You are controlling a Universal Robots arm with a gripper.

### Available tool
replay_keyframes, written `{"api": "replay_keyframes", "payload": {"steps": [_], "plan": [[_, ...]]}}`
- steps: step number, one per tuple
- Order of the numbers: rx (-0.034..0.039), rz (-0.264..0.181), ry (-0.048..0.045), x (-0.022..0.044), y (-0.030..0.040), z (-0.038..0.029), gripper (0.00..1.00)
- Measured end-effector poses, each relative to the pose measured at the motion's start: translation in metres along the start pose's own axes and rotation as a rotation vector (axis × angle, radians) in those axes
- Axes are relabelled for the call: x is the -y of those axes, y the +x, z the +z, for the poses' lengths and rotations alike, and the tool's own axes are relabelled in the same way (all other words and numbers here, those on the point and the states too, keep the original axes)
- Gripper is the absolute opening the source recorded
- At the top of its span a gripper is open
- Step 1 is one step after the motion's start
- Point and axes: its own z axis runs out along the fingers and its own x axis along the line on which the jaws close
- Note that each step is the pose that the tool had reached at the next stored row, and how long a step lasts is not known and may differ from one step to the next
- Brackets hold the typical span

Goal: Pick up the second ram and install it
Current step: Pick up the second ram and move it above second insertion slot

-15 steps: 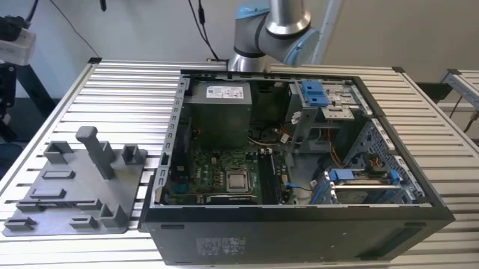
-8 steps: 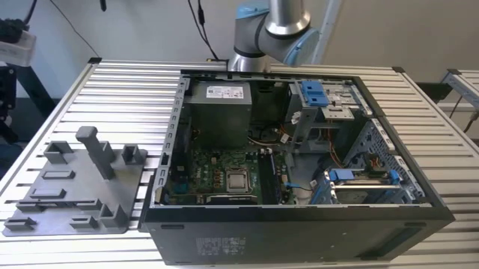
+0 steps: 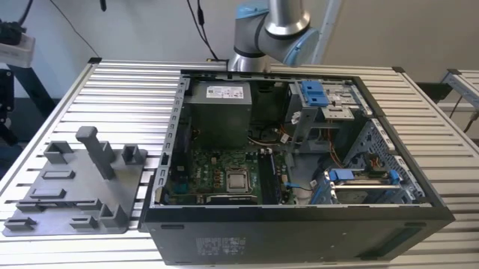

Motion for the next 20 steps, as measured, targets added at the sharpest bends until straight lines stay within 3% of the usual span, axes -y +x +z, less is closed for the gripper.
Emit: {"api": "replay_keyframes", "payload": {"steps": [2, 8, 20], "plan": [[0.0002, -0.012, 0.002, -0.0009, -0.0001, 0.0012, 0.11], [0.0041, -0.031, 0.0257, -0.003, 0.0, 0.0033, 0.11], [0.004, -0.08, 0.0239, -0.0029, 0.0001, 0.0041, 0.11]]}}
